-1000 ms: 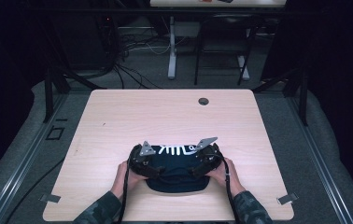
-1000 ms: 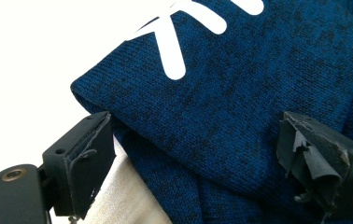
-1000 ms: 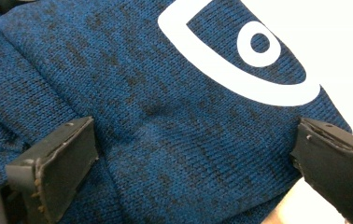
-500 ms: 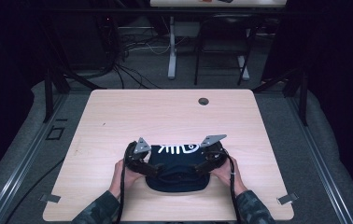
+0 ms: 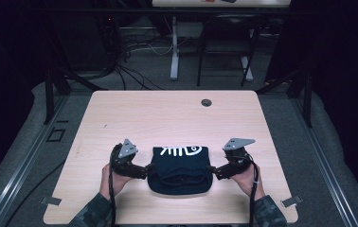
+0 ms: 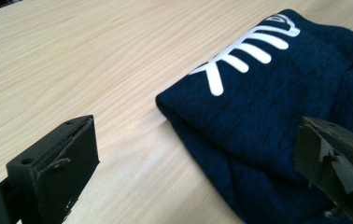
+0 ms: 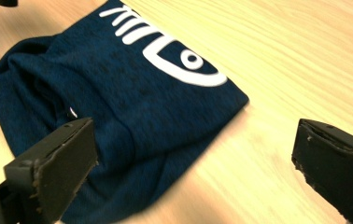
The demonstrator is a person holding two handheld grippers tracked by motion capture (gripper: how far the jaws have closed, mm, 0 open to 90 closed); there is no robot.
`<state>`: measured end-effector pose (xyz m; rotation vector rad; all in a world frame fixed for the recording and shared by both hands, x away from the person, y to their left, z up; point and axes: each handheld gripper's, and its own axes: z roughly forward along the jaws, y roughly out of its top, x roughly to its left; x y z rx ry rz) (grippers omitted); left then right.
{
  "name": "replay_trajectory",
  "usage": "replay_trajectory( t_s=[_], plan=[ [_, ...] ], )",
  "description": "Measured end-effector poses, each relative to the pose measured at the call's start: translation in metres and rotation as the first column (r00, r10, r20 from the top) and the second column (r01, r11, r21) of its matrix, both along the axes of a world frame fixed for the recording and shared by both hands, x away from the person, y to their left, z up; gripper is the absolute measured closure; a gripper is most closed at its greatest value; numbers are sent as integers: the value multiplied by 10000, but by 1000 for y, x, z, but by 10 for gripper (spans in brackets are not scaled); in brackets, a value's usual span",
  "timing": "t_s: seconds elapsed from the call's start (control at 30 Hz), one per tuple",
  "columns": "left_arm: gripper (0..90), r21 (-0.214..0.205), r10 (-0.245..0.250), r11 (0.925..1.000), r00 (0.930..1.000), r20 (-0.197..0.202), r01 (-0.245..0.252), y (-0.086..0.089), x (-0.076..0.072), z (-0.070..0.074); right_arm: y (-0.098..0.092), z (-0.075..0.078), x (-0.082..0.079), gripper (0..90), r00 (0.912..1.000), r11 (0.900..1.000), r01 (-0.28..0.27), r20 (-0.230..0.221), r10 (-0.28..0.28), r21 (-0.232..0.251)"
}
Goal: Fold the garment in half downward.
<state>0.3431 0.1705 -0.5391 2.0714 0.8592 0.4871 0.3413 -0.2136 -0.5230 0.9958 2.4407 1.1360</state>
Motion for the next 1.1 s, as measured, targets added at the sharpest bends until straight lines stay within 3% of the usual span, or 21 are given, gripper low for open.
replay_trajectory(
  t_s=[0.47,0.53,0.67,0.8,0.87,0.97,1.03,1.1],
  plan=[
    [2,283,527,9983,9976,-438,-515,27,-5,-16,-37,-21,-17,0,9947,9956,872,-519,-889,-350],
    [2,369,612,9976,9962,-621,-590,31,-4,-20,-41,-27,-17,0,9933,9938,961,-596,-995,-567],
    [2,641,628,9963,9937,-926,-570,35,3,-32,-49,-41,-15,0,9884,9913,1211,-858,-1252,-518],
    [1,592,638,9967,9876,-1435,-558,37,10,-40,-53,-52,-13,0,9840,9856,1364,-1019,-1465,-999],
    [1,657,681,9961,9867,-1478,-589,38,11,-42,-55,-57,-12,0,9815,9833,1409,-1137,-1540,-1149],
    [1,645,706,9960,9861,-1503,-615,39,13,-44,-56,-59,-11,0,9816,9828,1497,-1033,-1608,-1080],
    [1,711,718,9956,9845,-1601,-610,39,15,-46,-56,-60,-11,0,9832,9781,1502,-817,-1631,-1443],
    [0,773,773,9949,9826,-1689,-650,40,17,-49,-56,-61,-12,0,9840,9792,1560,-660,-1655,-1298]
  ],
)
